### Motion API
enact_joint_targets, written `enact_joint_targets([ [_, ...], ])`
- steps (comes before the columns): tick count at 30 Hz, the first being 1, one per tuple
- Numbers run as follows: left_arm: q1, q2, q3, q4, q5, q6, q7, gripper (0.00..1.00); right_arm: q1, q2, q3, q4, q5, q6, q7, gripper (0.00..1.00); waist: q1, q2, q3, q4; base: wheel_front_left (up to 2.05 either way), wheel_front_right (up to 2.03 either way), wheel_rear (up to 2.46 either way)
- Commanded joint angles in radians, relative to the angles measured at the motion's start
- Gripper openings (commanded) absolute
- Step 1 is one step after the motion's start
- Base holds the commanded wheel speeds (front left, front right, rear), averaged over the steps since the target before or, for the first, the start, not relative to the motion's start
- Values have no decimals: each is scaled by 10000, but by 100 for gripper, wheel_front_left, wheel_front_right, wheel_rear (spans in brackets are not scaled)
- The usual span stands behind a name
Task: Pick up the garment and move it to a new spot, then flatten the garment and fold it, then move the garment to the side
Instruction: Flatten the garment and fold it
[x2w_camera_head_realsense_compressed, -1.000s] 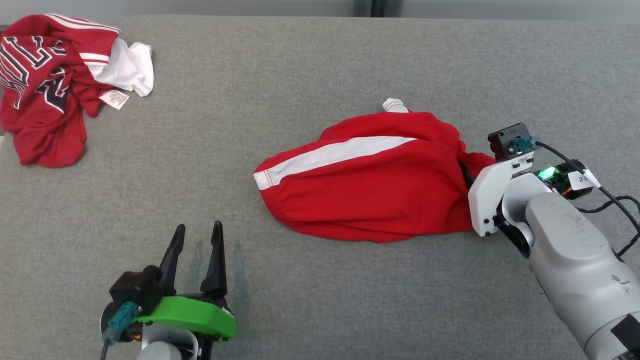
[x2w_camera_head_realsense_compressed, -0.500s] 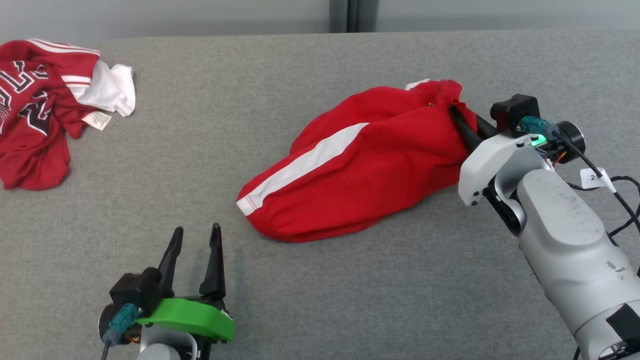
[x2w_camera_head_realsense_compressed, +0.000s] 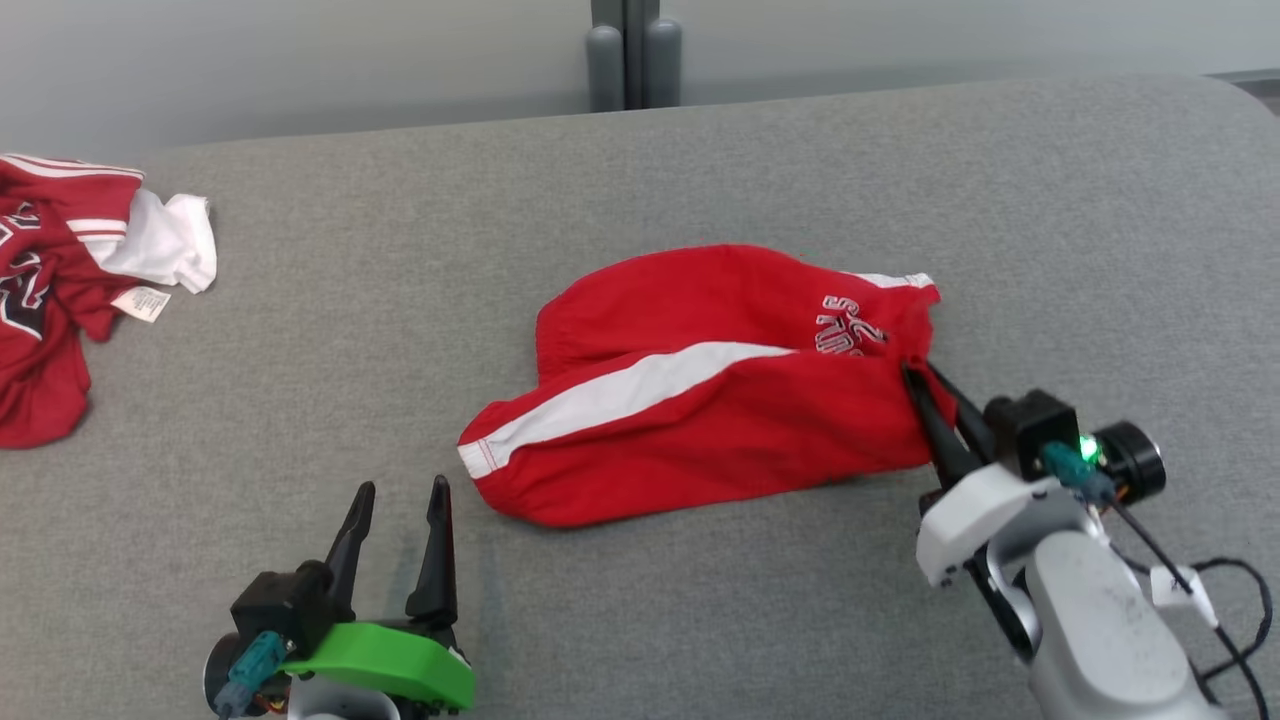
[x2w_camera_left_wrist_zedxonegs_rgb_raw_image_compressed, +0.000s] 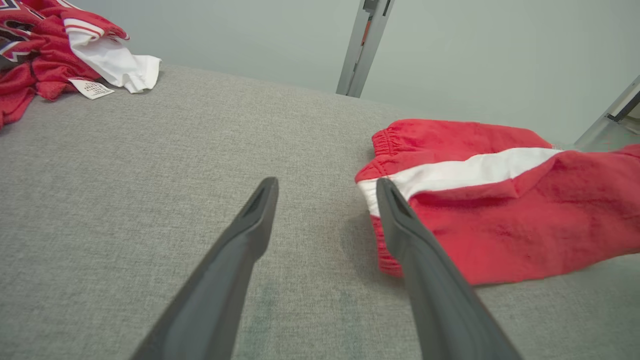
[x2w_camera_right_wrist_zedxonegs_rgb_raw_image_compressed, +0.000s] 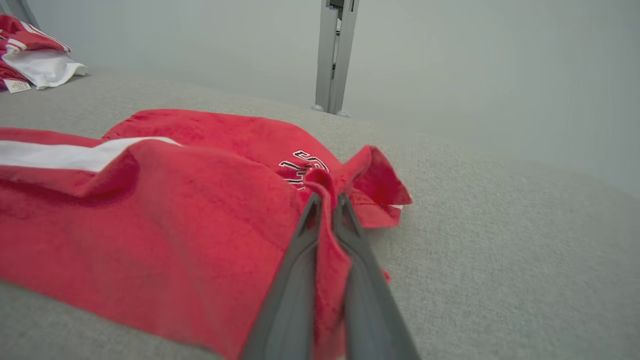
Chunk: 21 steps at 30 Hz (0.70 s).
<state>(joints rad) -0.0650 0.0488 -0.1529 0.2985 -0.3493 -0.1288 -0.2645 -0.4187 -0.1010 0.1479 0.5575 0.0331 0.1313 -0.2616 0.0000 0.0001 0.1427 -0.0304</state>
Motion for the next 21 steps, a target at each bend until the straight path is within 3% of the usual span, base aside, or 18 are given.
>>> enact_joint_targets([
  [1,186,32,22,-5,128,-34,2,100,605,128,-204,-303,-155,-10,-41,0,0,-1,-62,-154,0,0,0],
  [2,190,30,-5,3,140,-34,2,100,923,194,-333,-513,-248,-10,-42,0,0,-1,-65,-183,0,0,0],
  [5,158,32,-15,-2,160,-34,2,100,1774,390,-704,-1056,-557,-10,-45,39,0,-1,-75,-274,0,0,0],
  [6,163,30,-25,-2,177,-34,3,100,2023,428,-799,-1225,-591,-10,-47,96,0,-1,-83,-300,0,0,0],
  [7,162,30,-28,-2,189,-34,2,100,2222,452,-802,-1316,-622,-10,-46,100,0,-1,-91,-316,0,0,0],
  [21,333,32,148,-37,139,-34,2,100,3869,490,-1343,-2622,-190,-10,-49,100,0,-1,-450,-577,0,0,0],
])
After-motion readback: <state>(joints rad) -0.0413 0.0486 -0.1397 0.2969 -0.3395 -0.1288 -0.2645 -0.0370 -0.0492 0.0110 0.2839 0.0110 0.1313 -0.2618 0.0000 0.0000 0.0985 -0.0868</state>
